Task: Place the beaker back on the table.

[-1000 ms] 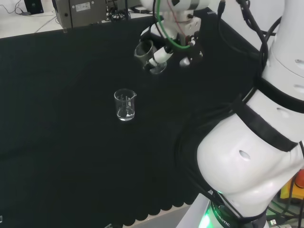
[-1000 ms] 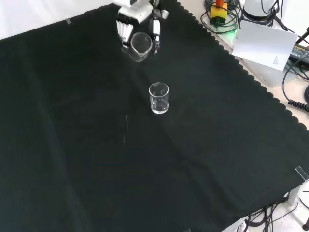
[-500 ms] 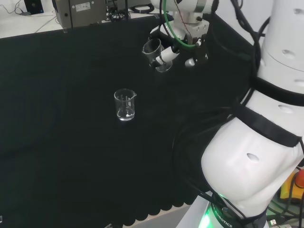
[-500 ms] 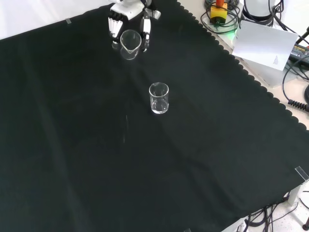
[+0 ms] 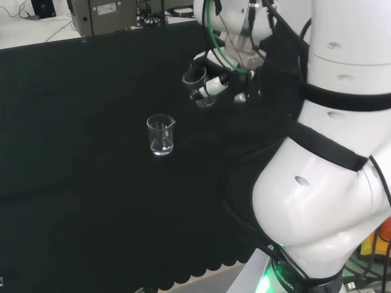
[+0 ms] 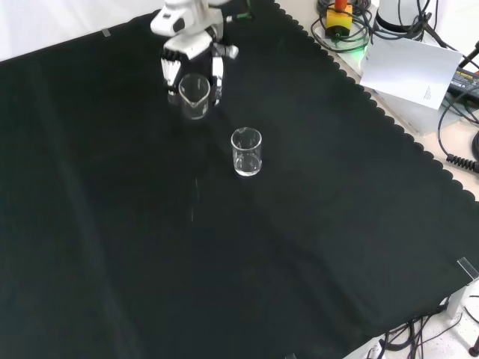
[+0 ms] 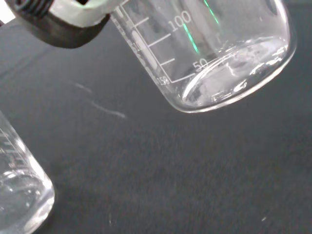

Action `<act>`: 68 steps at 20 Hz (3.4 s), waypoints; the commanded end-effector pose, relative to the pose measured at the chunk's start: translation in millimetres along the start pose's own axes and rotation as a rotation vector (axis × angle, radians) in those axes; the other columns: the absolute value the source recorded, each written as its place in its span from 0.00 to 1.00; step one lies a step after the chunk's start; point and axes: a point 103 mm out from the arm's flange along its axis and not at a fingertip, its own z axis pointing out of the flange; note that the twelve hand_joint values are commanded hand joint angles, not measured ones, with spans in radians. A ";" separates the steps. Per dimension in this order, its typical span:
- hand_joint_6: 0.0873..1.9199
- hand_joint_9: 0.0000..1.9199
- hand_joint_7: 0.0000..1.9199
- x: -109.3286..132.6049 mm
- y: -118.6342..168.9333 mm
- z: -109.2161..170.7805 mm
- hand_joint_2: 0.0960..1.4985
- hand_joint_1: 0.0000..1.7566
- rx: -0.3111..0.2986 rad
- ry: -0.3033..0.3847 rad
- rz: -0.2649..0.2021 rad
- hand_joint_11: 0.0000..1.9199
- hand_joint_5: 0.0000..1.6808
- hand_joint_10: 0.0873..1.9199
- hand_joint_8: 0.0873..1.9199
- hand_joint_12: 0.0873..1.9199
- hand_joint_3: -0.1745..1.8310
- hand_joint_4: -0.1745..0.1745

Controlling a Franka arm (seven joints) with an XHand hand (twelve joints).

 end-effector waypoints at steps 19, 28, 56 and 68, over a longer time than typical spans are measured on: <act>0.39 0.78 0.68 -39.9 58.6 69.8 0.72 0.74 -0.107 0.162 -0.024 0.69 0.63 0.33 0.32 0.35 0.00 0.05; 0.39 0.79 0.68 -42.3 65.3 78.7 0.72 0.74 -0.110 0.202 -0.031 0.70 0.64 0.32 0.32 0.35 0.00 0.05; 0.43 0.56 0.37 -14.7 53.0 81.4 0.66 0.60 0.001 0.201 -0.026 0.41 0.34 0.13 0.36 0.56 0.00 0.32; 0.18 0.30 0.14 -1.5 60.2 69.2 0.61 0.53 0.263 0.154 0.014 0.20 0.22 0.30 0.36 0.68 0.00 0.28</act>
